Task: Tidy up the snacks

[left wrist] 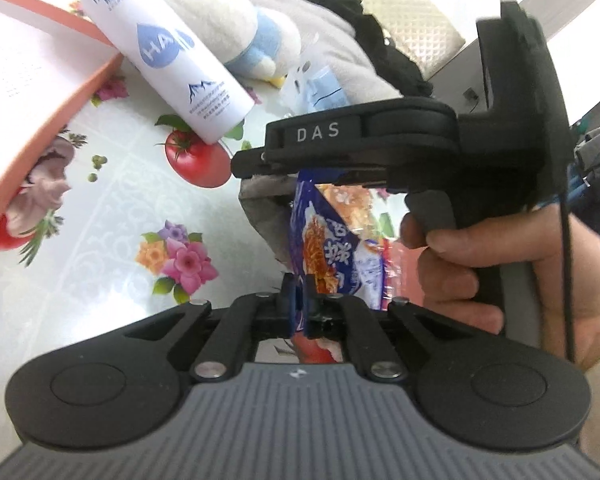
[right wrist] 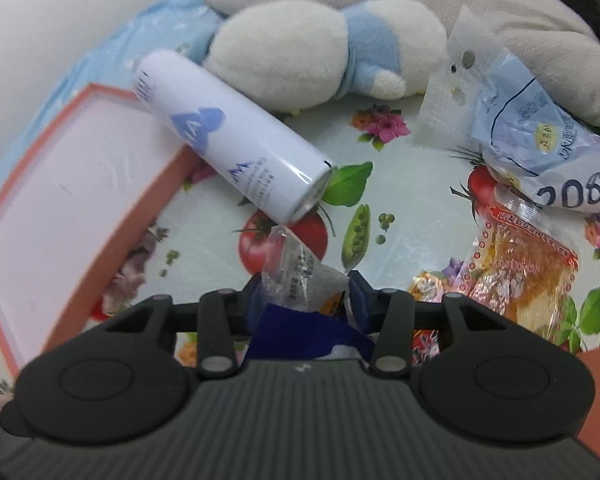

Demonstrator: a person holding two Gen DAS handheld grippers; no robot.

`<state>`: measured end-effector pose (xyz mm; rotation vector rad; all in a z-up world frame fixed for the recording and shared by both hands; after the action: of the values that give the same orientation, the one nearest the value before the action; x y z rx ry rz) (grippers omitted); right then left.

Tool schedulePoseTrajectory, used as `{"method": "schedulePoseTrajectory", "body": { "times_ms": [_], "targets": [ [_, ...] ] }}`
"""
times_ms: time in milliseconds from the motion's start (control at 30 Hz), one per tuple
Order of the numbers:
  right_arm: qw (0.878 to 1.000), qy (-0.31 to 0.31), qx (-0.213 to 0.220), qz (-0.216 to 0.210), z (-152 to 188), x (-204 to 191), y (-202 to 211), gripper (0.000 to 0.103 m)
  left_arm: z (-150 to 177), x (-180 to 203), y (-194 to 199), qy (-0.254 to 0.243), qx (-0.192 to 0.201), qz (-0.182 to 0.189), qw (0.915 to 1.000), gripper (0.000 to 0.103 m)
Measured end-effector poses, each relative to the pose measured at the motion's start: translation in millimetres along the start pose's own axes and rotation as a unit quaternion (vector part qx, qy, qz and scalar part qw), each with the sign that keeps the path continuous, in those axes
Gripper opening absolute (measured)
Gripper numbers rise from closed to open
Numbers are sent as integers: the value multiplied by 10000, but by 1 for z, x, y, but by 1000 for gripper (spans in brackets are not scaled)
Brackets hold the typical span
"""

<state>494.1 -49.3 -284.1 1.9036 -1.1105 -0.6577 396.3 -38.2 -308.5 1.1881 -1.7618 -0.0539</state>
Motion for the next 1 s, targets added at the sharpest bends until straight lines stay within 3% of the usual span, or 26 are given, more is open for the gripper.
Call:
{"method": "schedulePoseTrajectory", "body": {
  "times_ms": [333, 567, 767, 867, 933, 1000],
  "targets": [
    [9930, -845, 790, -230, 8, -5, 59, 47, 21, 18, 72, -190, 269, -71, 9994, 0],
    [9813, -1506, 1194, -122, 26, 11, 95, 47, 53, 17, 124, -564, 223, -575, 9965, 1],
    [9762, -1691, 1343, 186, 66, 16, 127, 47, 66, 9, 148, -615, 91, -857, 9944, 2],
    [9769, -1631, 1297, 478, 96, 12, 140, 47, 71, 8, 156, -803, -36, -1134, 9903, 16],
    [9742, -1767, 1313, 502, 118, 9, 153, 47, 69, 8, 160, -1014, -37, -1338, 9858, 54],
    [9716, -1925, 1269, 538, 138, 7, 158, 47, 66, 9, 166, -1165, 50, -1497, 9818, 74]
  ]
}}
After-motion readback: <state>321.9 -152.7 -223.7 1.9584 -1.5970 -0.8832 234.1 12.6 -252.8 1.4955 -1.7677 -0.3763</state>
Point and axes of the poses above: each gripper's, at about its wrist camera, not at the fingertips, and y roughly against the way its jaws point, x to its right, z to its underside, the point moved 10 cm from there along -y, roughly the way its jaws point, and after that the axes turned 8 degrees about z, right-handed, at the moved point
